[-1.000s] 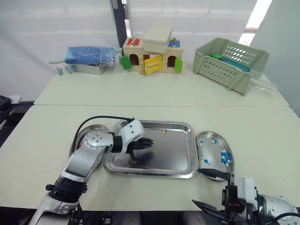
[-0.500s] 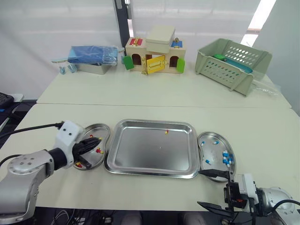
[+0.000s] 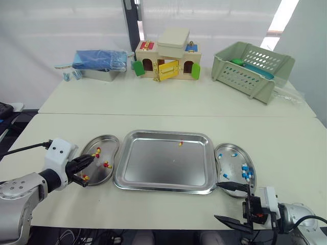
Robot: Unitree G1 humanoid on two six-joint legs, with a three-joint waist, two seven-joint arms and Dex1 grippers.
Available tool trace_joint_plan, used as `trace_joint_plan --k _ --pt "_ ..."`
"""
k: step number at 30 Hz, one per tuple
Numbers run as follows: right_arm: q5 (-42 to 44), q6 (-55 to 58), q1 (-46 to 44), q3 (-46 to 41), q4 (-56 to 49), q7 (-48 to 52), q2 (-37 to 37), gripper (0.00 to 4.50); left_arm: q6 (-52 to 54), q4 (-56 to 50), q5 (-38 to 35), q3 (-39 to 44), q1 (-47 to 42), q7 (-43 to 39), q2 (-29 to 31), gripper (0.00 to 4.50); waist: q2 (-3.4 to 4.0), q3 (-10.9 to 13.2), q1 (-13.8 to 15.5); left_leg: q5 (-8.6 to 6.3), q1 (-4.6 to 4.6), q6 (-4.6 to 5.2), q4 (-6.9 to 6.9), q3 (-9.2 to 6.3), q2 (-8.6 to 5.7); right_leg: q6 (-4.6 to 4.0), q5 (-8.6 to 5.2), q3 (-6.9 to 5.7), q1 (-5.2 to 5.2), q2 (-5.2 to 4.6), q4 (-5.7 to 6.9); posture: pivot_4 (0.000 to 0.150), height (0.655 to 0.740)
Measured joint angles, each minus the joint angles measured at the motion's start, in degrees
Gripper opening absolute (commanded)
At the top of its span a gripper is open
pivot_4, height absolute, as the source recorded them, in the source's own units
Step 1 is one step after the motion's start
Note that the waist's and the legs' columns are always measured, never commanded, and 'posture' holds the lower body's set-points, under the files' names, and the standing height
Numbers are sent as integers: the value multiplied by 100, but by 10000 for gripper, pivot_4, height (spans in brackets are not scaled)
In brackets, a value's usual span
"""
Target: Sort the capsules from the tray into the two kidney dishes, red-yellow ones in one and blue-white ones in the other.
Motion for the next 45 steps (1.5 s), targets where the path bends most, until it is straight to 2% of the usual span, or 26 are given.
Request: trace_joint_plan --k 5,10,19,20,35,41,45 --pt "-8 2 13 1 -21 -63 2 45000 17 27 -46 -88 -52 2 33 227 0 0 -2 0 0 0 0 0 0 0 0 0 0 0 0 1500 7400" --pt "-8 7 10 2 -39 -136 2 45000 122 28 -125 -126 -51 -2 99 14169 0 0 -2 0 0 0 -1 0 0 0 0 0 0 0 0 1500 7400" --pt "-7 8 9 2 -84 -139 2 45000 172 27 -142 -162 -50 17 144 43577 0 0 -2 0 0 0 -1 0 0 0 0 0 -1 0 0 1500 7400" --pt "-7 8 9 2 -84 -139 2 45000 171 27 -143 -162 -51 17 144 44697 0 0 -3 0 0 0 -1 0 0 0 0 0 -1 0 0 1500 7400" --pt "-31 120 -135 6 -204 -354 15 45000 18 223 -152 -211 -254 -30 144 44697 0 0 1 0 -1 0 -1 0 0 0 0 1 -1 0 0 1500 7400" --pt "-3 305 -106 -131 -454 -534 -54 45000 103 451 -869 144 -330 -261 94 44697 0 0 -3 0 -1 0 -1 0 0 0 0 0 -3 0 1 1500 7400" --pt "107 487 -89 -564 -523 -624 -290 45000 458 665 -1563 872 -467 -381 116 44697 0 0 -5 0 -1 0 -1 1 0 0 0 1 -3 0 1 1500 7400"
